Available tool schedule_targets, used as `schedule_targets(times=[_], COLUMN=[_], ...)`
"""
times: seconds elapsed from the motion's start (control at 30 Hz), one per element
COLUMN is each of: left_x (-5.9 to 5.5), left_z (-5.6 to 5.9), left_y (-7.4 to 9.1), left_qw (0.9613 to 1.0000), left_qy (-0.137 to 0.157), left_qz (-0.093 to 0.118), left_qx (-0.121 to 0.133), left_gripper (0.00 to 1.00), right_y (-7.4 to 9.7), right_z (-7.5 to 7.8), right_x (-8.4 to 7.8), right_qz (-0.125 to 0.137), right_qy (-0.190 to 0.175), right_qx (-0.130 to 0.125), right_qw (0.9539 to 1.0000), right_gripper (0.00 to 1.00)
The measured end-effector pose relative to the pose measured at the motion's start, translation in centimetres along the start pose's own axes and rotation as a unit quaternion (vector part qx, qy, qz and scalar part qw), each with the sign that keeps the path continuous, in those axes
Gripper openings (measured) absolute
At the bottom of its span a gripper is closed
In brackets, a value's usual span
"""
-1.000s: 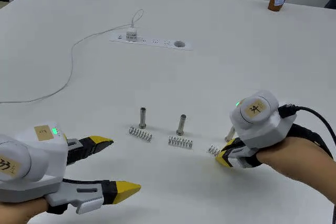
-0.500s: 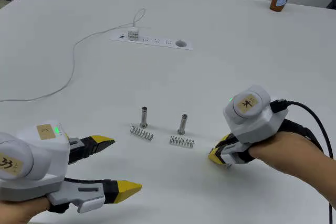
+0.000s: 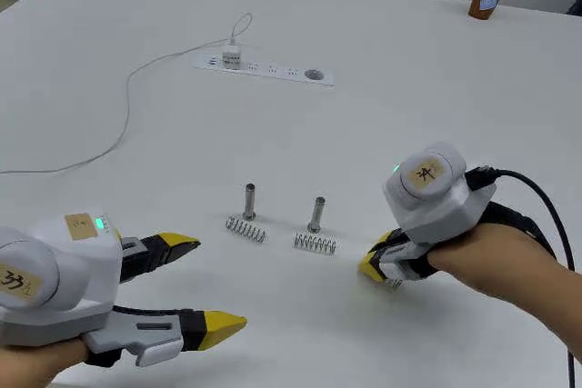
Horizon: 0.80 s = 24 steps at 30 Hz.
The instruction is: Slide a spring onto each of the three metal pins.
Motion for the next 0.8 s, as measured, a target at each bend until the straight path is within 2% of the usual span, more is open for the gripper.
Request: schedule_targets(times=[0.3, 0.63, 0.73, 0.8], left_x=[0.2, 0.2, 0.3, 0.4], left_z=[0.1, 0.2, 0.3, 0.3], left_y=[-0.1, -0.1, -0.1, -0.2], left_qw=[1.0000, 1.0000, 1.0000, 1.0000], left_qy=[-0.004, -0.005, -0.007, -0.008], left_qz=[0.002, 0.000, -0.001, -0.001], left_qx=[-0.002, -0.003, -0.004, -0.004], left_gripper=[0.67, 0.67, 0.67, 0.67], right_y=[1.6, 2.9, 3.2, 3.6], right_z=[0.5, 1.3, 1.6, 1.8], right_x=[-0.1, -1.4, -1.9, -2.0], right_qz=[0.022, 0.042, 0.052, 0.069], right_qy=[-0.003, -0.025, -0.035, -0.043], right_qx=[-0.015, -0.024, -0.024, -0.025], right_qw=[0.9996, 0.9985, 0.9977, 0.9964], right_gripper=[0.12, 0.12, 0.12, 0.12])
Point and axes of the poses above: the centre of the closed fingertips' face, and the gripper's own axes: y roughly backward along the fingers, z roughly to its right, x roughly out of its top, the point moved 6 cm from there along y, roughly backward along the fingers, and after that the axes turned 13 degrees about -z, right-handed, at the moved point
